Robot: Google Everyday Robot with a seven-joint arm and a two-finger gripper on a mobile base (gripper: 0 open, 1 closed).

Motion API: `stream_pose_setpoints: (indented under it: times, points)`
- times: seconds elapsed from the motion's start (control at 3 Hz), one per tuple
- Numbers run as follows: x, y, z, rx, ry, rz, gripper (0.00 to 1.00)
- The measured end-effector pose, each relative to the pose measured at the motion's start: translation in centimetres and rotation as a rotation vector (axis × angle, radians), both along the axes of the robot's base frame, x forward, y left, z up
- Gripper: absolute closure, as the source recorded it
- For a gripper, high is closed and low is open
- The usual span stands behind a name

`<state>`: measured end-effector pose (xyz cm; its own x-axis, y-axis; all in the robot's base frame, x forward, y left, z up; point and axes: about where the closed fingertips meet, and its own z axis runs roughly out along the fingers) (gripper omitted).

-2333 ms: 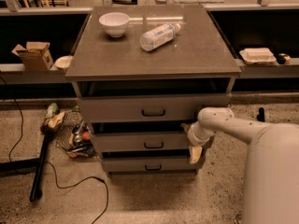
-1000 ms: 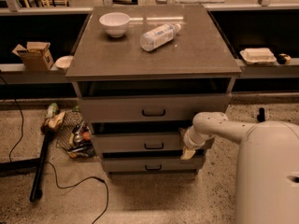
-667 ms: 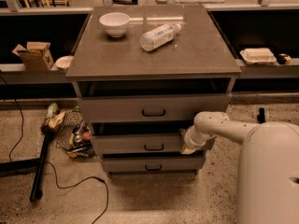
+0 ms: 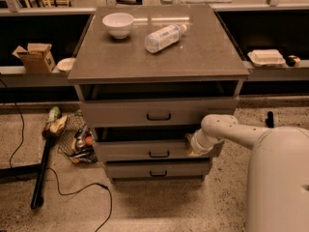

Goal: Open middle drawer

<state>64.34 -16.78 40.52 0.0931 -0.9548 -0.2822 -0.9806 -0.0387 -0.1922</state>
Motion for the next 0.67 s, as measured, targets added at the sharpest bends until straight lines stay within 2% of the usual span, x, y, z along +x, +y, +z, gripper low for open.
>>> stream_pose_setpoints:
  times: [0.33,0.67]
  points:
    - [0.00,0.00,0.01,0.000,0.000,0.000,0.83]
    - [0.00,0.00,0.00,0.000,0.000,0.000,0.58]
